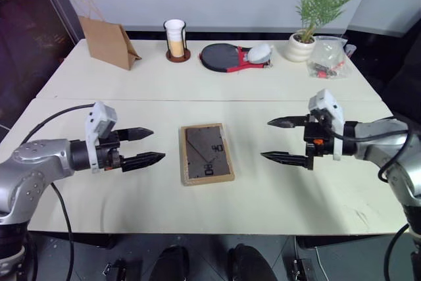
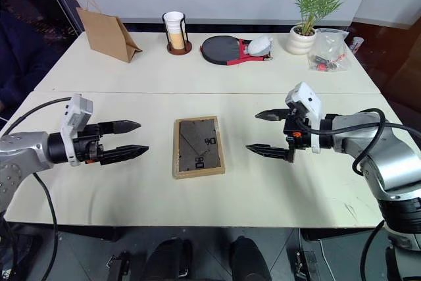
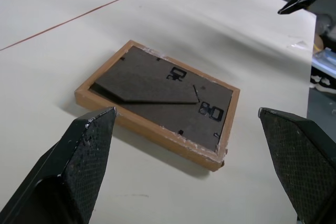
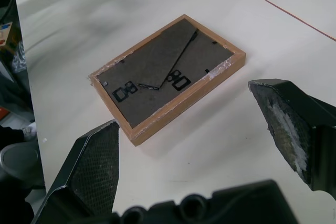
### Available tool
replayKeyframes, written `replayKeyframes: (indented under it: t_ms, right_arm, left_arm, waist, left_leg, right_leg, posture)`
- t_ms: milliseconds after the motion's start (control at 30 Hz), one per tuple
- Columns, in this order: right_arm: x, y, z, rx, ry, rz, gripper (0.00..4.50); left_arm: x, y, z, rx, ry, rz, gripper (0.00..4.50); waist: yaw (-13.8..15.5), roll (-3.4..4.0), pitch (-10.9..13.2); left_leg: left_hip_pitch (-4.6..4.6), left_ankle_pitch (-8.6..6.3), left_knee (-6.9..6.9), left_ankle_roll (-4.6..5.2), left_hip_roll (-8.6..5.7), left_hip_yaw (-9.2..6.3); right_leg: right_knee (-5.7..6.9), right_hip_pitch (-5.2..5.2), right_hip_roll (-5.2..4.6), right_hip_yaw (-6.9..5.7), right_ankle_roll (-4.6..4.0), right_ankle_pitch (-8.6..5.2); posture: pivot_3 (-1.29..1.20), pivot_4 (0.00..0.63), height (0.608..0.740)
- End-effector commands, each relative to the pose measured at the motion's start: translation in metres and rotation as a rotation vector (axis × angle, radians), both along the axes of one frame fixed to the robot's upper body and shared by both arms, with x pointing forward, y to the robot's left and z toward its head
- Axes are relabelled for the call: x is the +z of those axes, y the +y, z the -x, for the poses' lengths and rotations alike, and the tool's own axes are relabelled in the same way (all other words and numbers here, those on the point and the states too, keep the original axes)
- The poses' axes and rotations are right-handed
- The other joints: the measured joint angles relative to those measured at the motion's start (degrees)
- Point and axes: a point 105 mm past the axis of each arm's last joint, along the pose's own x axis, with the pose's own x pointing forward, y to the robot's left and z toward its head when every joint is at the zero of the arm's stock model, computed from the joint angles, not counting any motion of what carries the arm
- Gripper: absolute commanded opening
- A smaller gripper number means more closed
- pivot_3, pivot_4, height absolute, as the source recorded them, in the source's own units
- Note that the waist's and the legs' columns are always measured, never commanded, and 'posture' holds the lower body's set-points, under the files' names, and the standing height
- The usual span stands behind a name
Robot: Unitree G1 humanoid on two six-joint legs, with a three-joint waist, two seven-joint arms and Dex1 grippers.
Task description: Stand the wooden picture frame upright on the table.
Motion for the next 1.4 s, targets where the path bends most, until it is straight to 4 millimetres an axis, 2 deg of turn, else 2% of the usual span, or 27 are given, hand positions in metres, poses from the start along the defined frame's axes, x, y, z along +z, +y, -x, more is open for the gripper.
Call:
replayKeyframes:
  t_ms: [33, 400, 500, 600, 733, 900, 1067, 1233, 1400]
  right_arm:
    - [0.009, 0.003, 0.000, 0.012, -0.048, -0.001, 4.48]
    - [0.005, 0.007, -0.011, -0.039, -0.052, -0.023, 4.48]
    - [-0.005, 0.009, -0.023, -0.090, -0.071, -0.001, 3.60]
    - [-0.015, 0.015, -0.035, -0.133, -0.093, -0.007, 2.17]
    - [-0.029, 0.024, -0.050, -0.185, -0.127, 0.001, 0.07]
    - [-0.060, 0.037, -0.057, -0.217, -0.113, 0.053, 0.02]
    - [-0.093, 0.055, -0.046, -0.183, -0.028, 0.059, 0.02]
    - [-0.104, 0.067, -0.037, -0.154, 0.018, 0.050, 0.02]
    - [-0.108, 0.076, -0.019, -0.082, 0.078, 0.036, 0.02]
  left_arm:
    - [0.006, -0.001, 0.000, -0.013, -0.032, -0.012, 4.50]
    - [0.004, 0.000, -0.009, 0.023, -0.057, -0.019, 4.50]
    - [-0.003, -0.004, -0.014, 0.050, -0.068, -0.018, 3.62]
    - [-0.013, -0.009, -0.019, 0.084, -0.073, -0.023, 2.20]
    - [-0.035, -0.013, -0.026, 0.140, -0.091, -0.072, 0.07]
    - [-0.058, -0.024, -0.036, 0.220, -0.101, -0.102, 0.02]
    - [-0.077, -0.036, -0.038, 0.247, -0.087, -0.116, 0.02]
    - [-0.092, -0.041, -0.036, 0.233, -0.075, -0.157, 0.02]
    - [-0.097, -0.046, -0.025, 0.187, -0.033, -0.167, 0.02]
  waist:
    - [0.0, 0.00, 0.0]
    - [0.0, 0.00, 0.0]
    - [0.0, -0.01, 0.0]
    - [-0.1, -0.03, 0.0]
    - [-0.1, -0.03, 0.0]
    - [0.0, -0.04, 0.0]
    - [0.1, -0.05, 0.0]
    - [-0.2, -0.04, 0.0]
    - [-0.1, -0.05, -0.1]
  left_leg:
    - [0.00, 0.00, 0.00, 0.00, 0.00, 0.00]
    - [0.00, 0.00, 0.01, 0.00, 0.00, 0.00]
    - [0.00, 0.00, 0.04, 0.00, -0.01, 0.00]
    - [0.00, 0.00, 0.04, 0.00, -0.01, 0.00]
    - [-0.03, 0.00, 0.02, 0.00, 0.00, 0.01]
    - [-0.03, 0.00, 0.05, 0.00, -0.02, 0.01]
    - [-0.04, 0.00, 0.04, 0.00, -0.02, 0.00]
    - [-0.02, 0.00, 0.05, 0.00, -0.02, 0.01]
    - [0.02, 0.00, 0.04, 0.00, -0.01, 0.00]
  right_leg:
    - [0.00, 0.00, 0.00, 0.00, 0.00, 0.00]
    - [0.00, 0.00, 0.01, 0.00, 0.00, 0.00]
    - [0.01, 0.02, 0.00, 0.00, 0.01, 0.00]
    - [0.00, 0.01, 0.01, 0.01, 0.01, 0.01]
    - [0.02, -0.04, 0.02, 0.03, 0.01, 0.01]
    - [0.03, -0.02, 0.00, 0.02, 0.02, 0.01]
    - [0.02, -0.02, -0.01, 0.02, 0.04, 0.03]
    - [0.06, -0.02, -0.01, 0.02, 0.06, 0.04]
    - [0.08, 0.01, 0.00, 0.02, 0.07, 0.04]
  posture:
    - [0.00, 0.150, 0.740]
    - [0.00, 0.150, 0.740]
    - [0.00, 0.150, 0.740]
    - [0.00, 0.150, 0.740]
    - [0.00, 0.150, 0.740]
    - [0.00, 0.150, 0.740]
    - [0.00, 0.150, 0.740]
    - [0.00, 0.150, 0.740]
    - [0.00, 0.150, 0.740]
